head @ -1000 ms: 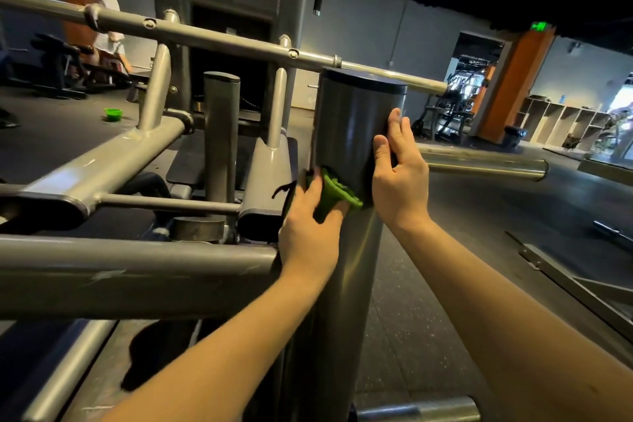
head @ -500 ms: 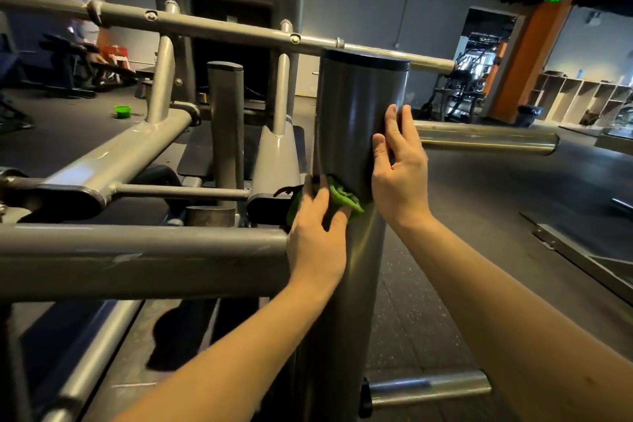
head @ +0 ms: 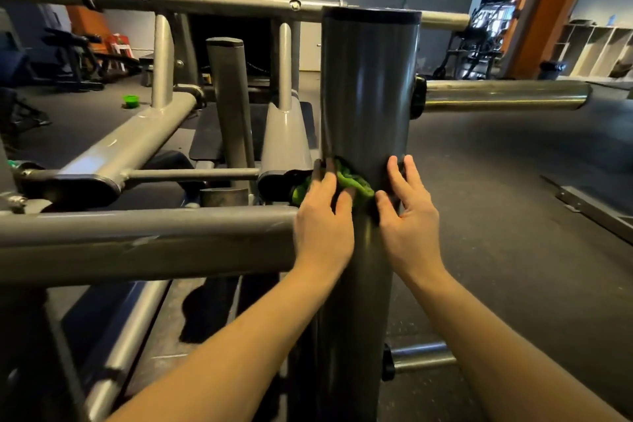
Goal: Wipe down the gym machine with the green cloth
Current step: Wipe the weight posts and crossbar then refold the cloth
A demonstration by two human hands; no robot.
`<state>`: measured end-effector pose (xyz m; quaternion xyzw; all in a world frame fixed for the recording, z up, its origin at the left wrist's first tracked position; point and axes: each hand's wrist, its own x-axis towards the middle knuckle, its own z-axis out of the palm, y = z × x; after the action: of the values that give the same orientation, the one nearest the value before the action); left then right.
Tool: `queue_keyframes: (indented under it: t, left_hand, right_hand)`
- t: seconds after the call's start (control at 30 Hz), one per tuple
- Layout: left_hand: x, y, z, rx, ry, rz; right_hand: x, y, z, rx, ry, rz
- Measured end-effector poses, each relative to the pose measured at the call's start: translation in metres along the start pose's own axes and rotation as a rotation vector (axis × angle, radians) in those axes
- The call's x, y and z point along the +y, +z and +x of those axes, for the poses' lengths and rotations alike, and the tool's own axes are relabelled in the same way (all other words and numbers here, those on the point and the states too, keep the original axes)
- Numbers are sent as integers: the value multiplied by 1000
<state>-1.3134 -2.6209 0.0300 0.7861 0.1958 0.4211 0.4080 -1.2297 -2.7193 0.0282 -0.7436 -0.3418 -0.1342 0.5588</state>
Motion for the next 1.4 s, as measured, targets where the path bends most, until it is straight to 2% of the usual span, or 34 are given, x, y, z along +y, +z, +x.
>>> queue_keyframes:
  t: [0.07, 0.13, 0.23, 0.3, 0.43, 0.53, 0.73, 0.93, 1.17, 1.33, 1.4]
  left_hand:
    - [-2, -3, 0, -51, 11, 37]
    - [1, -4, 23, -58, -83, 79]
    - [2, -5, 66, -58, -266, -24]
    - [-2, -4, 73, -51, -280, -81]
    - [-4, -5, 53, 27, -224, -77]
    - [-1, -5, 29, 76, -152, 14]
    - [-9, -5, -6, 52, 51, 229]
    - [-18, -7, -18, 17, 128, 338]
    - [-24, -18, -24, -25, 211, 295]
    - [-47, -21, -62, -50, 382, 93]
    - [-67, -19, -89, -45, 375, -23]
  right_hand:
    - [7, 2, -10, -9, 9, 3]
    - [10, 6, -13, -8, 22, -9]
    - [10, 11, -14, -9, 23, -8]
    - [10, 12, -14, -20, 21, 0]
    - [10, 11, -15, -29, 33, -25]
    - [7, 11, -16, -29, 36, -24]
    - [14, 7, -23, -44, 58, 70]
    - [26, 5, -41, -98, 96, 69]
    - [20, 9, -41, -91, 112, 0]
    - [19, 9, -41, -79, 125, -43]
    - [20, 10, -44, -82, 142, -62]
